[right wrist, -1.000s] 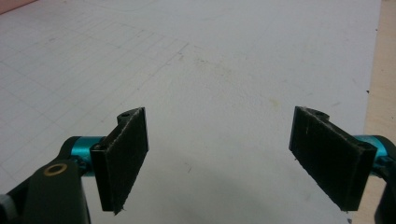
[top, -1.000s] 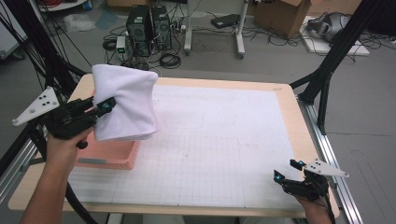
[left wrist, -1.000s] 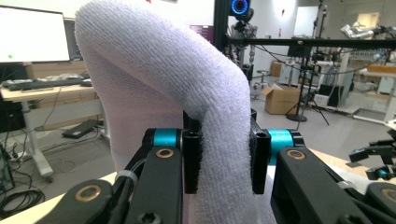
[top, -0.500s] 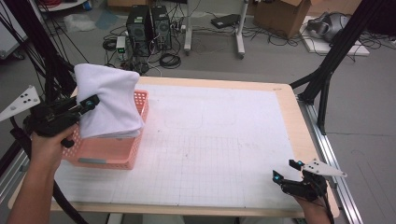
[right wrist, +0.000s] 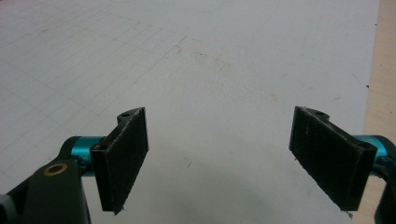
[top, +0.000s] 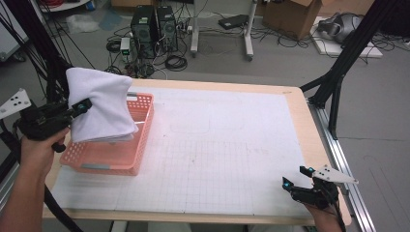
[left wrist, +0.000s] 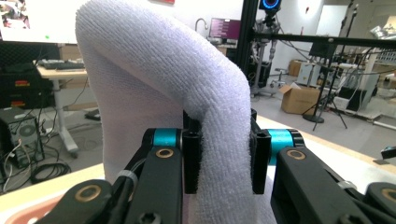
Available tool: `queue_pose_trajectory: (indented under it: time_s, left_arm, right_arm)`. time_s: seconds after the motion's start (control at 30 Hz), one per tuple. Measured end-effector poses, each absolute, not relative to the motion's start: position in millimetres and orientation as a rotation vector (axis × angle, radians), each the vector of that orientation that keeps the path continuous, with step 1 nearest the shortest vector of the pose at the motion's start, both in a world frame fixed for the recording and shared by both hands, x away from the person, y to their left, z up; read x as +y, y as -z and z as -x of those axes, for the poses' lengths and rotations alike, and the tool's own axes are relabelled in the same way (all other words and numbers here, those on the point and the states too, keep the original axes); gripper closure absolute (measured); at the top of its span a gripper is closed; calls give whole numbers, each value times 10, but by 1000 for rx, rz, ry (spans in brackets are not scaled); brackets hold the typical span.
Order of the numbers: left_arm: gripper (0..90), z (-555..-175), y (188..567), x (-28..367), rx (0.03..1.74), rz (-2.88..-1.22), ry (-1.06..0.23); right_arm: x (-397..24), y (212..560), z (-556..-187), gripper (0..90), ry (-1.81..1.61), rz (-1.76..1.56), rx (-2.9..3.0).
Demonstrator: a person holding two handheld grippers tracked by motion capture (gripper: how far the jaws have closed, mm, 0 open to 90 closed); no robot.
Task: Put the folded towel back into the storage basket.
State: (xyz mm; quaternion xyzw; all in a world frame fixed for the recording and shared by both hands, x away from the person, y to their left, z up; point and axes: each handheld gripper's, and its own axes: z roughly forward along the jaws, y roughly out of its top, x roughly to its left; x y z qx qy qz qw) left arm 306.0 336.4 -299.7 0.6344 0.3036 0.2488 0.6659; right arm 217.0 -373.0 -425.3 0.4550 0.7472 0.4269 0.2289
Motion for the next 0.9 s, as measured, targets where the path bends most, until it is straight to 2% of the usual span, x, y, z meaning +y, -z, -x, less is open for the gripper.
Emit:
queue_pose_trajectory:
  time_s: [0.6,0.9]
  left_arm:
    - [732,-3259,3474,3331,680,-1525,-448]
    - [732,-3242,3474,3477,683,-1508,-451]
  right_arm:
    - [-3705,4263,-2166,185,-1165,-1242,2068]
    - [-3712,4279,-2162,185,-1155,-1258,2071]
